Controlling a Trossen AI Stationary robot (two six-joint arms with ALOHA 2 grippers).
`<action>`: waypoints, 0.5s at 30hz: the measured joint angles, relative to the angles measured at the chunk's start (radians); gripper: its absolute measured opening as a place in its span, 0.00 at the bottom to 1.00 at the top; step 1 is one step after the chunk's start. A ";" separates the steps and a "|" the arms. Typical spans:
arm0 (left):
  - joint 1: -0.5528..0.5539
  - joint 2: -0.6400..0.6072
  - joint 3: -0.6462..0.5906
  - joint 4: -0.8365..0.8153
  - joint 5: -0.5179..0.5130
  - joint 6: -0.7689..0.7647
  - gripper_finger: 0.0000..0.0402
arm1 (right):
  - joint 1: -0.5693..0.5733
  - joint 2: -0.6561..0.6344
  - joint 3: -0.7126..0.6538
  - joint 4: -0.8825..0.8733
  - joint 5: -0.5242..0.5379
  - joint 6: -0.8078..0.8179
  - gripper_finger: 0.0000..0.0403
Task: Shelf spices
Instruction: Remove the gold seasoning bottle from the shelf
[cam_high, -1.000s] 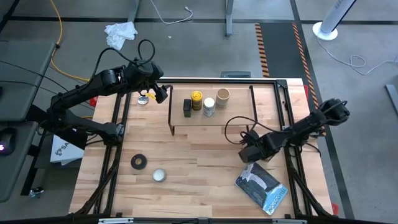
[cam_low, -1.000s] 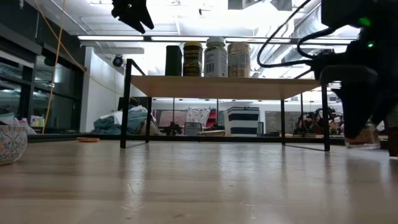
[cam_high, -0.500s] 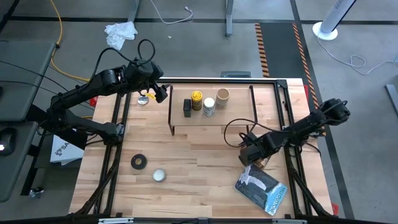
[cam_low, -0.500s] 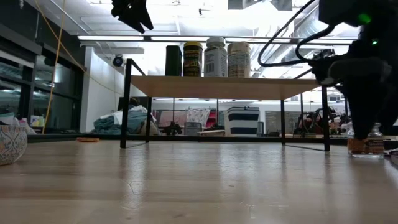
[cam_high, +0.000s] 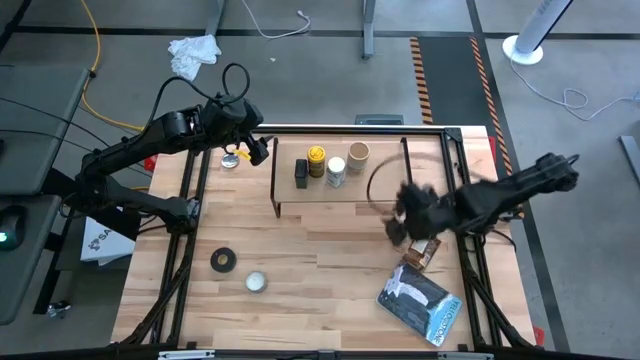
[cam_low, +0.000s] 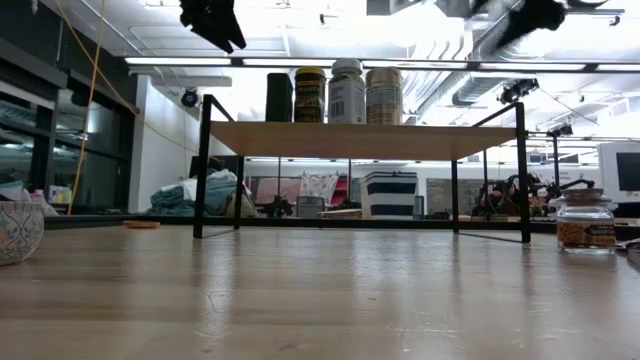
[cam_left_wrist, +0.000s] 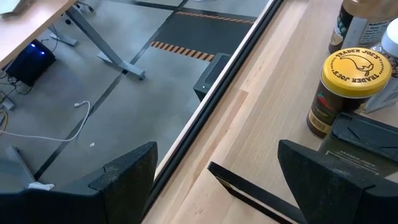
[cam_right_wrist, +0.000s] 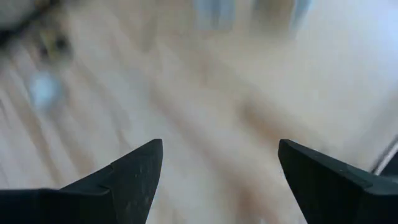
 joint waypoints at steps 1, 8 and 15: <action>0.000 0.000 0.000 0.000 0.000 0.000 0.82 | -0.043 0.000 0.044 0.002 0.044 -0.048 0.78; 0.001 0.000 0.000 0.000 0.002 -0.019 0.82 | -0.462 0.118 0.330 0.096 -0.135 -0.520 0.79; 0.001 0.000 0.000 -0.011 0.019 -0.027 0.82 | -0.626 0.348 0.596 -0.115 -0.287 -0.679 0.79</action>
